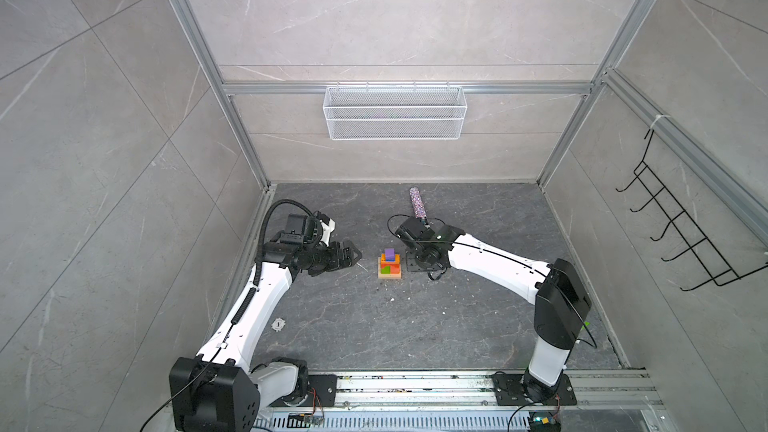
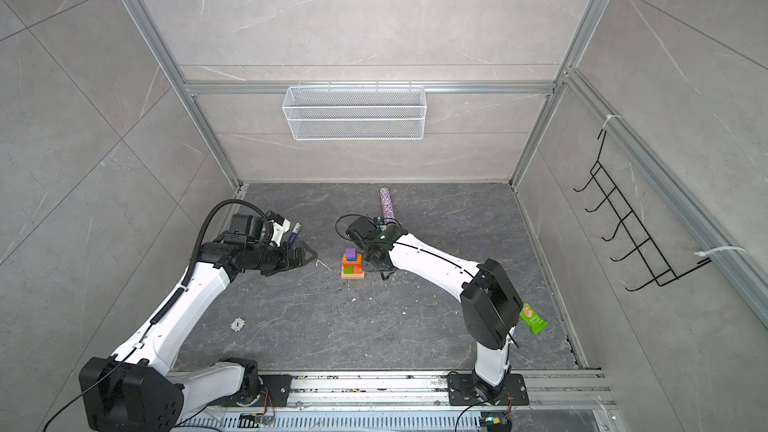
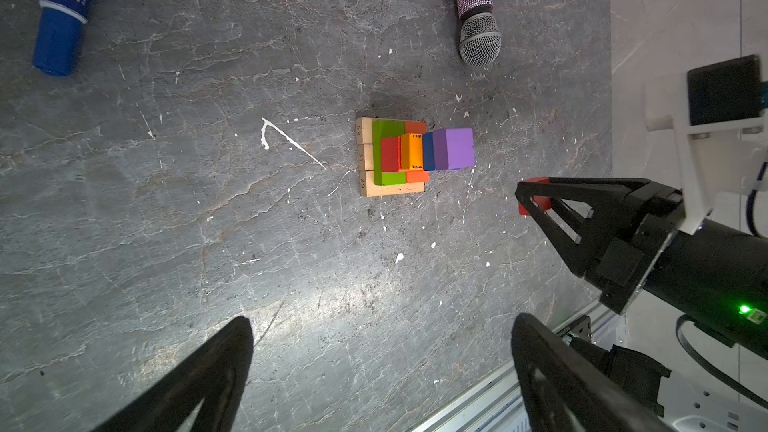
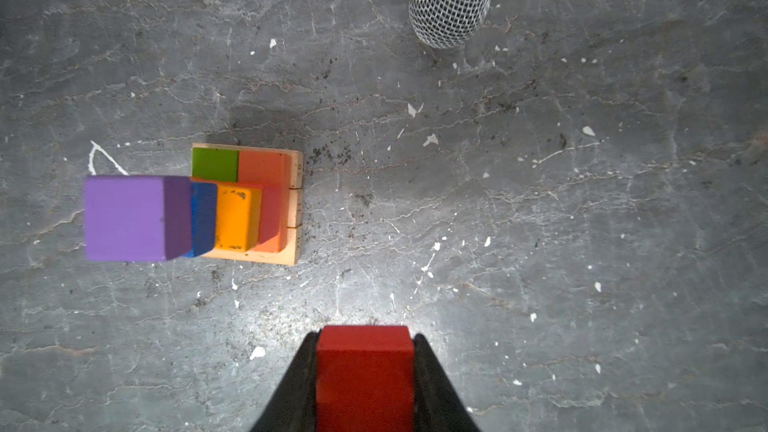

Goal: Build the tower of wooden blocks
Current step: 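Lift the red cube with the right gripper and carry it over the stack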

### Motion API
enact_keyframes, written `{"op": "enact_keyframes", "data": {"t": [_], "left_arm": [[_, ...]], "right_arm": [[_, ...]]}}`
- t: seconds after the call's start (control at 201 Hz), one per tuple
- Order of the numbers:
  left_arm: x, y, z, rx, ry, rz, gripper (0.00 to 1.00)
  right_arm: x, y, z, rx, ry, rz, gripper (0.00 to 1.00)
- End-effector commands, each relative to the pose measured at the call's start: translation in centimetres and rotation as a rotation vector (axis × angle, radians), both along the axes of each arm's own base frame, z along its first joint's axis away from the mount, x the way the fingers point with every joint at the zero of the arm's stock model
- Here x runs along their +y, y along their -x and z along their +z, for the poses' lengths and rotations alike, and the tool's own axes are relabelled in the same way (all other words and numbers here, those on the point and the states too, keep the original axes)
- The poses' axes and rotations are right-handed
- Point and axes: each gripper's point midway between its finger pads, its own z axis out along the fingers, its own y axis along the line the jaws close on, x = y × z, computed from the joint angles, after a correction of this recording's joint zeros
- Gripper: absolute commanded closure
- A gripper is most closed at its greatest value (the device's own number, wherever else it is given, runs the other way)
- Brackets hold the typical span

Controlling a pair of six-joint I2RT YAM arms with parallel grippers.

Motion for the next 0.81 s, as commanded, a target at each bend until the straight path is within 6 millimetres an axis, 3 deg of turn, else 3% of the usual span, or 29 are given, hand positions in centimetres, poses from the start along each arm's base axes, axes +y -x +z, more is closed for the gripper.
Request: {"op": "enact_keyframes", "data": {"t": [0.0, 0.388, 0.802], "left_arm": [[-0.1, 0.2, 1.0, -0.041, 0.019, -0.018, 0.01], [-0.2, 0.2, 1.1, -0.044, 0.025, -0.022, 0.01], [-0.3, 0.3, 1.3, -0.048, 0.031, -0.025, 0.01]], "right_arm": [[0.6, -0.4, 1.8, -0.007, -0.04, -0.023, 1.0], [4.4, -1.4, 3.2, -0.004, -0.094, 0.014, 1.0], [6.7, -2.4, 2.8, -0.017, -0.056, 0.01, 1.0]]}}
